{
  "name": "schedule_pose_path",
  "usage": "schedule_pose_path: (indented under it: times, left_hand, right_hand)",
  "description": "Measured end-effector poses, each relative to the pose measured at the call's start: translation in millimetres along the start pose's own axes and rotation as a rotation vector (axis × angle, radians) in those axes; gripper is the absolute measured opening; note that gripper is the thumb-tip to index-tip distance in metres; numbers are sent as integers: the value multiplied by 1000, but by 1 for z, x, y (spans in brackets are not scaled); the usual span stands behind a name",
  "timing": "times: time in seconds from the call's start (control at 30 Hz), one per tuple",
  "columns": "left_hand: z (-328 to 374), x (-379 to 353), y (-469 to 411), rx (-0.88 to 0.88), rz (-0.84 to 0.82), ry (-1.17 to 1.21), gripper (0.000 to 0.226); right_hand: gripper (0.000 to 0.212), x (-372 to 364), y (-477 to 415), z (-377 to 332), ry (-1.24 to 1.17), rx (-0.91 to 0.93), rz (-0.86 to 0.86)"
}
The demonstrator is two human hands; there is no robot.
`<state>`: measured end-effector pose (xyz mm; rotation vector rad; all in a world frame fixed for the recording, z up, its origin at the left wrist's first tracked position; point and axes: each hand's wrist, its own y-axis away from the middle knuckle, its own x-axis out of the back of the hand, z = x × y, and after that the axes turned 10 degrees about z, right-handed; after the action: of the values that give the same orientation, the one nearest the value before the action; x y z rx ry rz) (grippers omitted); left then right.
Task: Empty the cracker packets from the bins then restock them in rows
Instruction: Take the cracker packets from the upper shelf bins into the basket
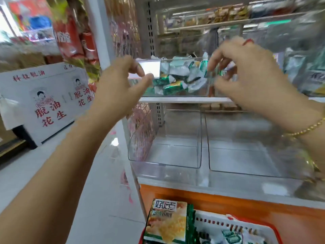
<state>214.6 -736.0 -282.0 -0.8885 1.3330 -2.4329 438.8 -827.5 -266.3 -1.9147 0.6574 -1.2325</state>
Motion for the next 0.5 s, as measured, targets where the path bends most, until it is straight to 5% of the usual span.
schedule_pose_path:
  times: [0.2,0.33,0.5]
  left_hand:
    - [-19,-20,-45,-121,-194,-223,46]
    - [-27,-26,-46,-142,-219,-242,50]
    - [-41,-19,-60,-171,-239,-255,44]
  right_hand:
    - [10,-3,-90,23,236,31,-207]
    - [21,-22,-138,24,303,26,-322]
    - [37,-63,-189,22,301,-49,-666]
